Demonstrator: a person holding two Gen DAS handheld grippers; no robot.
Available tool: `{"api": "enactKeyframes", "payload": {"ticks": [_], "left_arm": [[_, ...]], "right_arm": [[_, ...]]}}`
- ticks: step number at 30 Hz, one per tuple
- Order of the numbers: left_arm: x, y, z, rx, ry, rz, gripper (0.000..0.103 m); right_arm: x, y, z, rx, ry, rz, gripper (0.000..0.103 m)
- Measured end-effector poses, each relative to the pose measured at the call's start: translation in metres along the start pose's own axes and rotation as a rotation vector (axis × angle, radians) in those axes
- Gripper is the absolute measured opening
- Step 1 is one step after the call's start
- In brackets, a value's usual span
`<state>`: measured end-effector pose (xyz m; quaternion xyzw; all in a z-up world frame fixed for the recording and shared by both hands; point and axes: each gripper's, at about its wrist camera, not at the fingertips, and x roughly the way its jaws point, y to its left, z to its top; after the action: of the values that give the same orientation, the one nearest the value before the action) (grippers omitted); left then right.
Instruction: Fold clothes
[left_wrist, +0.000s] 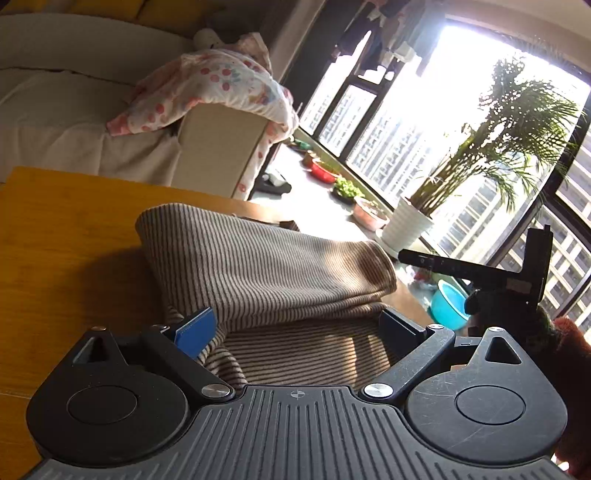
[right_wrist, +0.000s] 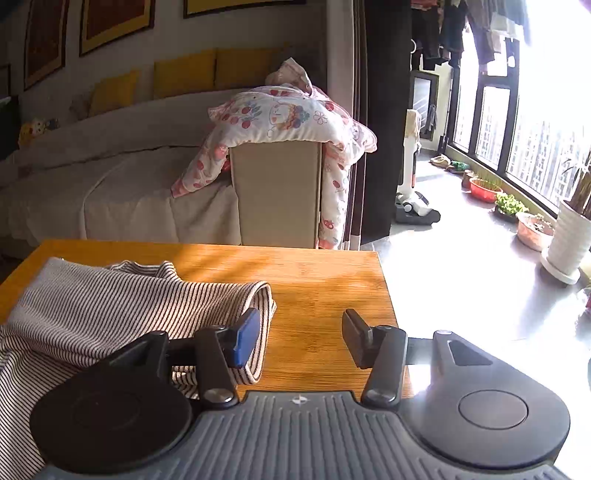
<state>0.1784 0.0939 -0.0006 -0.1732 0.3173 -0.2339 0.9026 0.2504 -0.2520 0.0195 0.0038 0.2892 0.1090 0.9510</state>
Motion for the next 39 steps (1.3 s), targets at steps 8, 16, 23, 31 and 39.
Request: {"api": "enactKeyframes", "payload": {"ticks": [8, 16, 23, 31, 39], "left_arm": [[0.014, -0.001, 0.015, -0.019, -0.034, -0.030, 0.100], [0.023, 0.024, 0.028, -0.077, -0.038, -0.033, 0.102], [0.037, 0.031, 0.025, -0.020, 0.039, 0.020, 0.102], [0.037, 0.013, 0.038, -0.018, -0.024, -0.030, 0.102], [0.037, 0.038, 0.043, -0.075, -0.006, 0.014, 0.101]], "right_arm": [[0.035, 0.008, -0.025, 0.211, 0.083, 0.169, 0.025], [0.009, 0.018, -0.022, 0.129, 0.032, 0.134, 0.008], [0.005, 0.019, -0.027, 0.081, 0.034, 0.080, 0.033], [-0.008, 0.057, -0.016, 0.089, -0.047, 0.311, 0.099], [0.030, 0.066, -0.046, 0.172, 0.062, 0.303, 0.103]]}}
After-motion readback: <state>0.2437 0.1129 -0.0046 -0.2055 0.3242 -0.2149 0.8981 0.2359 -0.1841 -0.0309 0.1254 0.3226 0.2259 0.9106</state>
